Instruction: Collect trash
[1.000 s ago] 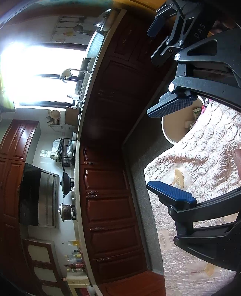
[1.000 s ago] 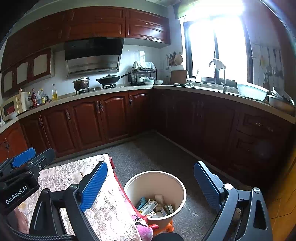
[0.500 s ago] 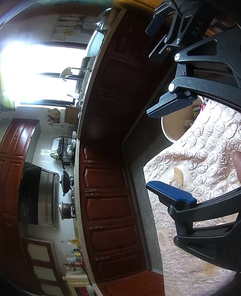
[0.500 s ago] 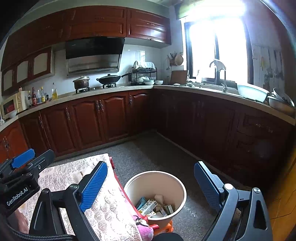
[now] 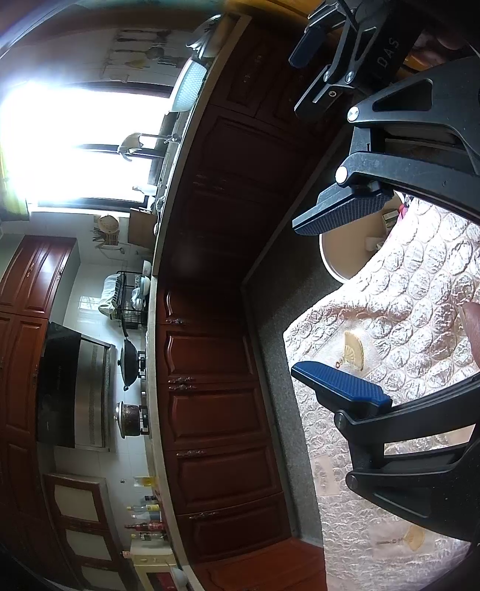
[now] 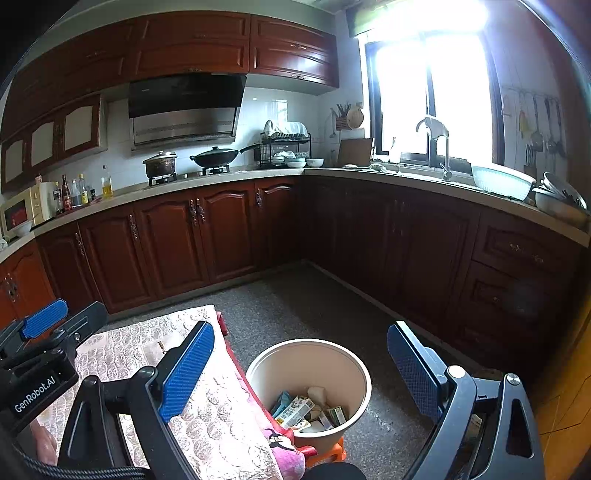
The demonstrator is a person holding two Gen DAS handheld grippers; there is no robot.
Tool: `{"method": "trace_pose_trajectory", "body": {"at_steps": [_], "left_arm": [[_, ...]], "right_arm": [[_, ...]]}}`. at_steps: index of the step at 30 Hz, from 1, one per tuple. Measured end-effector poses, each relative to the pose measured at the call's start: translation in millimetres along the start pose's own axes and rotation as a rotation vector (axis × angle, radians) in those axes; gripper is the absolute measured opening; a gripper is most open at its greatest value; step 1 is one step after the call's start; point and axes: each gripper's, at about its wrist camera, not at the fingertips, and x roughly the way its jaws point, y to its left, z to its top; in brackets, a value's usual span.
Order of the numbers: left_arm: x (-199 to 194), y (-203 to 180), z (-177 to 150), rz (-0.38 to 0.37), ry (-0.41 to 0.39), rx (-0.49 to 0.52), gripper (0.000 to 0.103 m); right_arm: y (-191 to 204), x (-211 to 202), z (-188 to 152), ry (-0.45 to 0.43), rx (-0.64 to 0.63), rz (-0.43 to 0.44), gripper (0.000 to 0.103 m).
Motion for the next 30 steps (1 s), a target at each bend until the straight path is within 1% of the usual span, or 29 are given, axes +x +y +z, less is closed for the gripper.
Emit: {"method": "trace_pose_trajectory", "body": {"at_steps": [19, 30], "left_arm": [[6.2, 0.0, -6.3, 0.013, 0.01, 0.017, 0.07], [9.2, 1.3, -6.5, 0.019, 0.002, 0.018, 0.07]], "right_arm": [[-1.3, 2.5, -6.0, 0.012, 0.0, -0.008, 0.093], [-2.8, 0.6, -8.8, 0.012, 0.003, -0.014, 0.093]]}}
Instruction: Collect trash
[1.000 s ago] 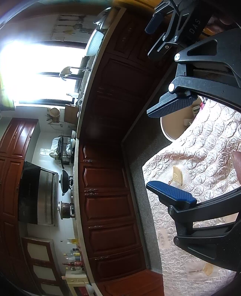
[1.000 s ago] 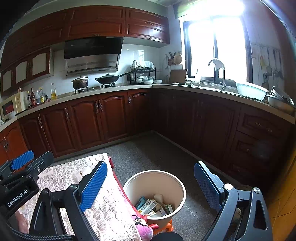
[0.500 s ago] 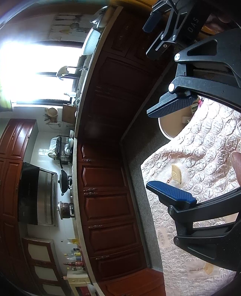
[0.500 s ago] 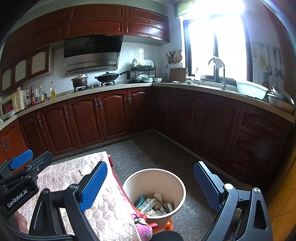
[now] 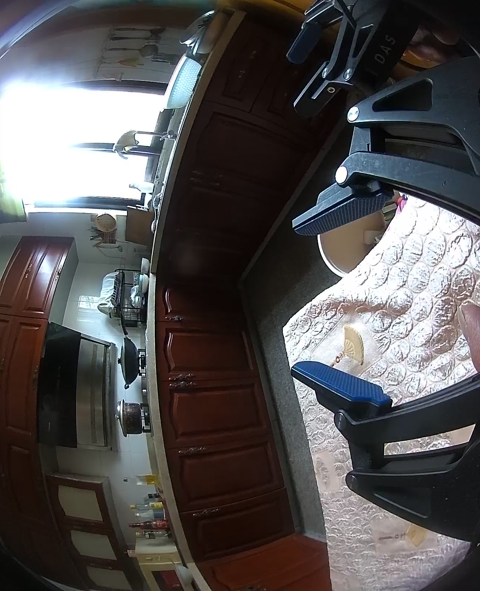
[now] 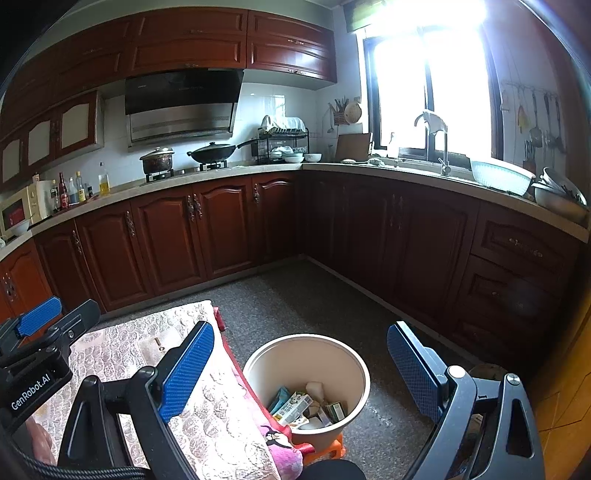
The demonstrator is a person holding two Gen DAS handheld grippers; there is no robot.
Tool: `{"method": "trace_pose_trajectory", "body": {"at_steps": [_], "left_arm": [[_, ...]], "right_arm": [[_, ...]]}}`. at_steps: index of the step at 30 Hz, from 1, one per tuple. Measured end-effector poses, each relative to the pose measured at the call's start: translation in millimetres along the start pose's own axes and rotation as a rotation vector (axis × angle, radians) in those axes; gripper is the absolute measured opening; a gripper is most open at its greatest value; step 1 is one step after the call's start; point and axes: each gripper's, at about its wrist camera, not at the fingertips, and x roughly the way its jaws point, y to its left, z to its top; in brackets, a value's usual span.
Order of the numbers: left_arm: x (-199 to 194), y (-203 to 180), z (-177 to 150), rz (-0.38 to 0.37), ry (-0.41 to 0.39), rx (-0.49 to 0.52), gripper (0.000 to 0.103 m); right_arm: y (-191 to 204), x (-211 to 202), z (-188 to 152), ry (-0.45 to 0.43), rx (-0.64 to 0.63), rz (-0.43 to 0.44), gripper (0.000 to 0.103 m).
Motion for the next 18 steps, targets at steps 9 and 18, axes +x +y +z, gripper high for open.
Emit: {"method": "trace_pose_trajectory", "body": {"at_steps": [9, 18], "left_arm": [[1.1, 0.1, -1.7, 0.007, 0.0, 0.002, 0.07], [-0.1, 2.2, 0.1, 0.016, -0.01, 0.0, 0.07]], "right_arm": [[0.1, 0.3, -2.9, 0.006, 0.002, 0.0, 0.093], [0.5, 0.0, -2.6, 0.006, 0.0, -0.001, 0.093]]}}
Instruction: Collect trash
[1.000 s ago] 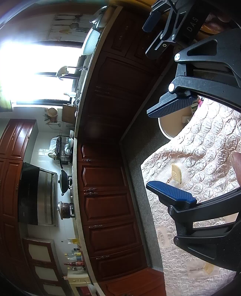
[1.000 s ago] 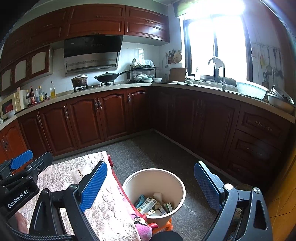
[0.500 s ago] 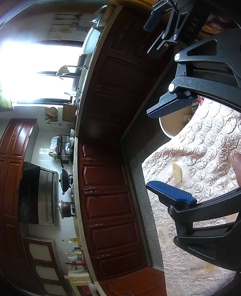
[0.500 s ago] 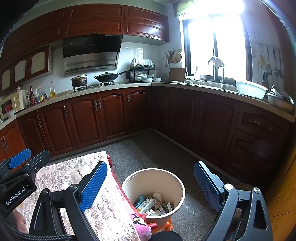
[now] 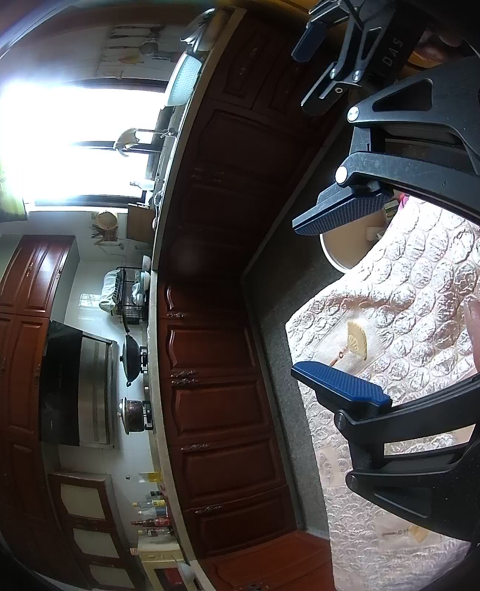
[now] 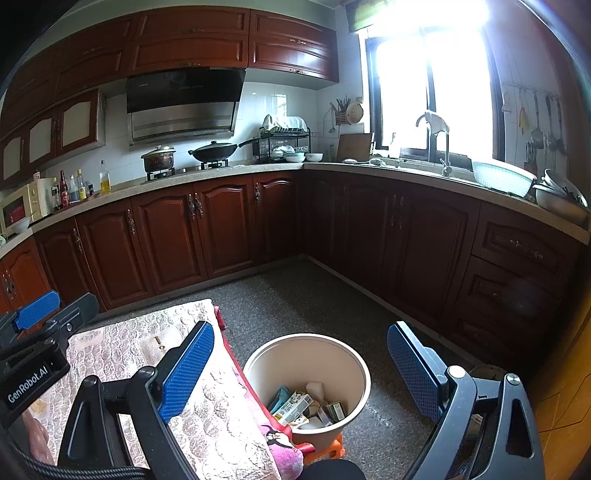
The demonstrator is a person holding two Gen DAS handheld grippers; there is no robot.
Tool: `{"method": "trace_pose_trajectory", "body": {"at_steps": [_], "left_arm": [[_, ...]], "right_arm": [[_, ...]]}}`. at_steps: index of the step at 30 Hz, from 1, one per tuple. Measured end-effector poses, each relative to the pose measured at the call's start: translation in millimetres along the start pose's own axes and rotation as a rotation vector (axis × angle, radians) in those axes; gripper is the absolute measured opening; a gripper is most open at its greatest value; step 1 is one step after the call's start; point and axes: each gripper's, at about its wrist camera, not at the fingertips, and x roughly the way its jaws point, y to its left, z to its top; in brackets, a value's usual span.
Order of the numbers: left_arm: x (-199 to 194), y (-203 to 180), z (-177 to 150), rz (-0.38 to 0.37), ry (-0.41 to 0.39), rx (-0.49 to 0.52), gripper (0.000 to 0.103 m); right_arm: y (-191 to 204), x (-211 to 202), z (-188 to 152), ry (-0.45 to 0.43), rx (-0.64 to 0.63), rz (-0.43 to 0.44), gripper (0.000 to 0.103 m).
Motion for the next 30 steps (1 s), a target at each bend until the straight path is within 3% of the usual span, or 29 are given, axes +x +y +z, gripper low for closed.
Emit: {"method": "trace_pose_trajectory", "body": {"at_steps": [30], "left_arm": [[-3, 2, -3, -0.002, -0.023, 0.02, 0.07]], "right_arm": [[-2, 14, 0, 0.019, -0.015, 0.01, 0.094]]}}
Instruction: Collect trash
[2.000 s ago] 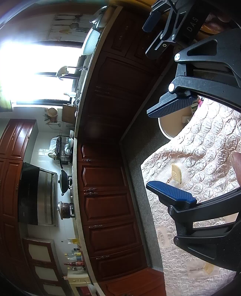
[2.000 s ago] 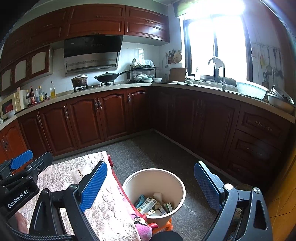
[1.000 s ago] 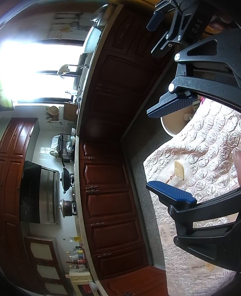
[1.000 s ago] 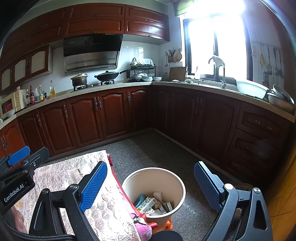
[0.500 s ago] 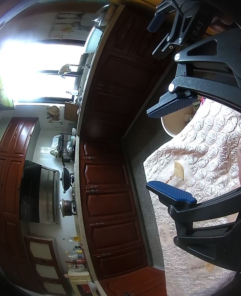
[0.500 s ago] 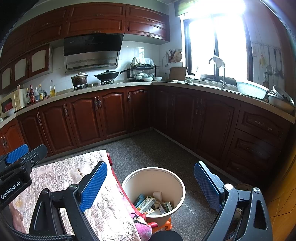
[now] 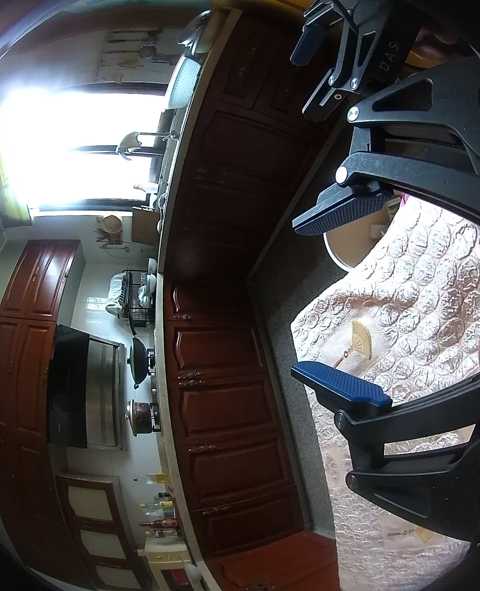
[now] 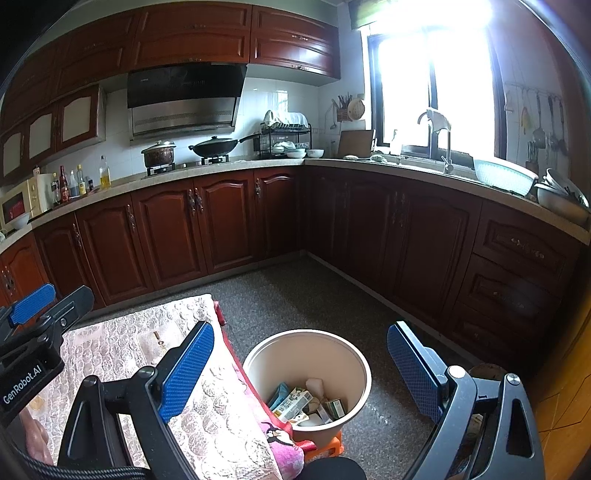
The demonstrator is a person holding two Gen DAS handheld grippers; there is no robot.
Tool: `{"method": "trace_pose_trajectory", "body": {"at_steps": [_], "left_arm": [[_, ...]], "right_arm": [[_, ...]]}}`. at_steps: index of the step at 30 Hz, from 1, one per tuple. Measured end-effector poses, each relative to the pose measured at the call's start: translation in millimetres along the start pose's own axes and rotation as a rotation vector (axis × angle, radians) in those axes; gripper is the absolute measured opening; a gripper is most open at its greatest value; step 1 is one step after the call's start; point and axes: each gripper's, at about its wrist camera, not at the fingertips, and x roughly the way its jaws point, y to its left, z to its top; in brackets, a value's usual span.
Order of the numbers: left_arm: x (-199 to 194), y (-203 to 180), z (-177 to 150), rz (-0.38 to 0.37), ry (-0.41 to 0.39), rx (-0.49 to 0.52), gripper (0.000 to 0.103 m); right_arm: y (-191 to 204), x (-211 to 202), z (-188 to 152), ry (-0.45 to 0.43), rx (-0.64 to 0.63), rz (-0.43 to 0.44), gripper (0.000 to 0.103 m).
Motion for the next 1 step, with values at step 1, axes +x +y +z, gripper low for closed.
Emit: {"method": "trace_pose_trajectory", "body": {"at_steps": [1], "left_arm": [[1.7, 2.3, 0.2, 0.0, 0.005, -0.001, 0.07]], "right_arm": [[0.3, 1.4, -0.1, 0.002, -0.002, 0.001, 0.094]]}}
